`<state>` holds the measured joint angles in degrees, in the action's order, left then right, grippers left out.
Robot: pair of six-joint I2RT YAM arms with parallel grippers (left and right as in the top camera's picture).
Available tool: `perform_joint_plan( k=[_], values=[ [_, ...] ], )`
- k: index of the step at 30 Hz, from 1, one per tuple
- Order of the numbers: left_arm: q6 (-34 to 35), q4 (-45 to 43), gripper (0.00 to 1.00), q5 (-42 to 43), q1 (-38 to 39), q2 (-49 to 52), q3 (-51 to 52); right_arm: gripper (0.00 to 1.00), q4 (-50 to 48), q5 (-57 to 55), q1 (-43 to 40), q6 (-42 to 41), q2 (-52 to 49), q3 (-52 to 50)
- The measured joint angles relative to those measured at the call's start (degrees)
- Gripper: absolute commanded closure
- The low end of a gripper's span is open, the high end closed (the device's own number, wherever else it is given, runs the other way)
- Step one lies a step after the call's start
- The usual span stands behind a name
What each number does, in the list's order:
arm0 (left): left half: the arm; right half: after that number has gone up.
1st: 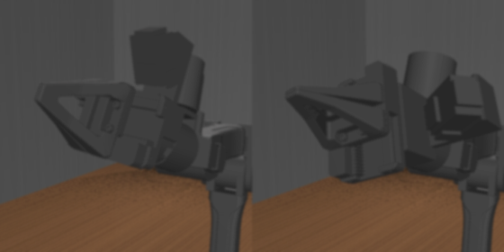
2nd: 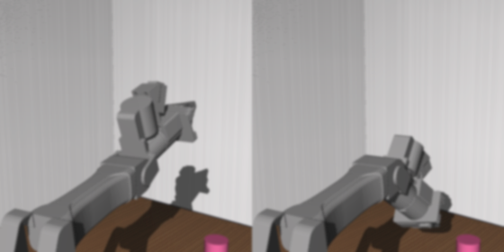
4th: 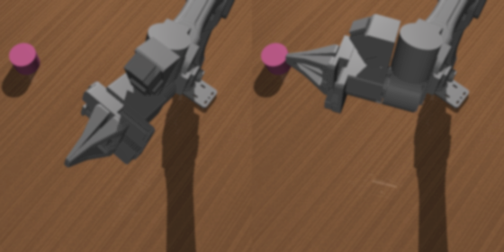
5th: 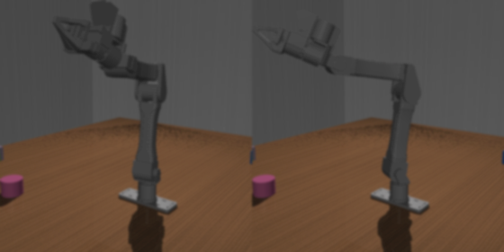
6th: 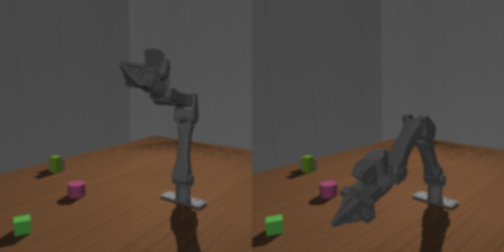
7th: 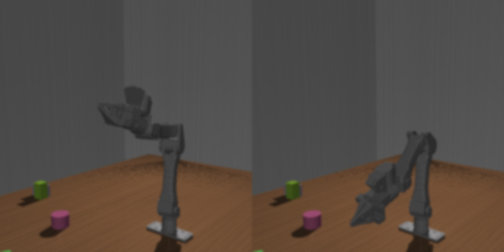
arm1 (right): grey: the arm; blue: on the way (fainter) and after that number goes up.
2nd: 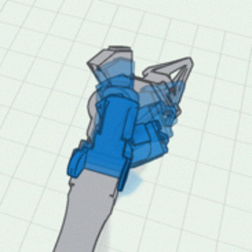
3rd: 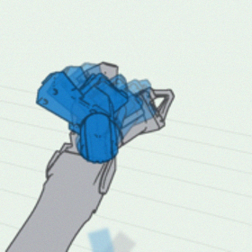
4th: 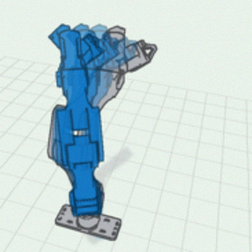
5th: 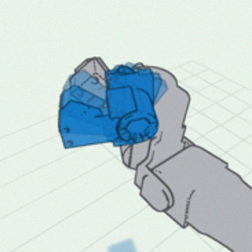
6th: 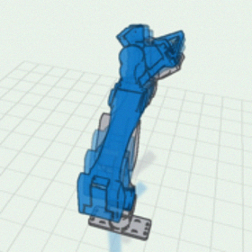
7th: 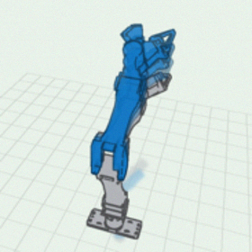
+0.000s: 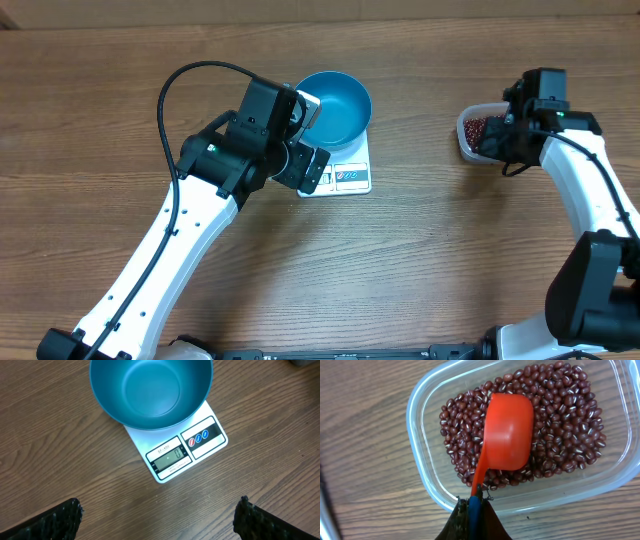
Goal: Scoop item into bowl and weigh 150g on scale
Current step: 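Lower the red scoop into the bean tub with the right gripper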
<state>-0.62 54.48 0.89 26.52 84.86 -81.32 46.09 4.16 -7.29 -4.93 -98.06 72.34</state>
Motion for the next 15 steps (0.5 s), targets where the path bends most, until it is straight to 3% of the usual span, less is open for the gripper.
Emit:
perform_joint_plan(
  k=[15],
  values=[
    [0.00,0.00,0.00,0.00,0.00,0.00,0.00,0.96,0.11,19.21,-12.66,-2.29,-4.17,0.66]
  ],
)
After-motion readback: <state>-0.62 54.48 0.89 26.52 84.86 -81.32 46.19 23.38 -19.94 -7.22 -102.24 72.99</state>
